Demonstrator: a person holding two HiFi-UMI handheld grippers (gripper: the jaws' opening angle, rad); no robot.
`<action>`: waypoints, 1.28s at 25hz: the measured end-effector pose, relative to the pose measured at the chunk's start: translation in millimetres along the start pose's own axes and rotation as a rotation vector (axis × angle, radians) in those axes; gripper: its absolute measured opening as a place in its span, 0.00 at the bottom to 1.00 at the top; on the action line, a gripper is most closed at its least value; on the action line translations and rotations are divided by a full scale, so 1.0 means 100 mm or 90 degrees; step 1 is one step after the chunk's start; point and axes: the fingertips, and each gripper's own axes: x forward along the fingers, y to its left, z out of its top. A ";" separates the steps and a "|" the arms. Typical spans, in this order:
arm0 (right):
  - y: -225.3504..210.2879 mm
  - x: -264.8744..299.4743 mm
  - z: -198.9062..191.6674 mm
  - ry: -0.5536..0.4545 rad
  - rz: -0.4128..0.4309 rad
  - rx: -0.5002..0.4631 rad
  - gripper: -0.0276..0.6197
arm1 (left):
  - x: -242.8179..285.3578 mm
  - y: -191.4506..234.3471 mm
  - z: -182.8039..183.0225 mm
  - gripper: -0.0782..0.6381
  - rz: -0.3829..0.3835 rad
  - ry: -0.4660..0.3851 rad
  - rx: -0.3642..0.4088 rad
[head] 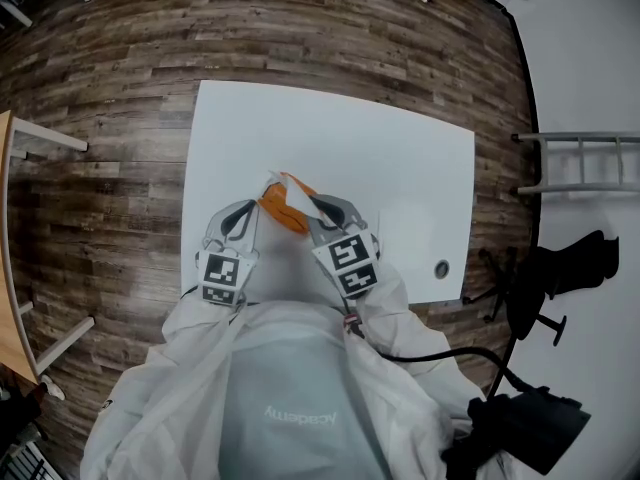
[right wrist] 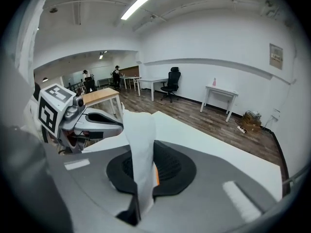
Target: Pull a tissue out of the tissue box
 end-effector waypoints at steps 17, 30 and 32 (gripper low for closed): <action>-0.15 -0.25 -0.01 -0.066 -0.085 0.104 0.05 | -0.09 0.05 0.03 0.11 -0.044 -0.014 0.031; -0.18 -0.36 -0.06 -0.076 -0.083 0.108 0.05 | -0.12 -0.03 0.06 0.11 -0.033 -0.014 0.042; -0.16 -0.37 -0.08 -0.081 -0.080 0.108 0.05 | -0.16 -0.02 0.04 0.11 -0.023 -0.012 0.044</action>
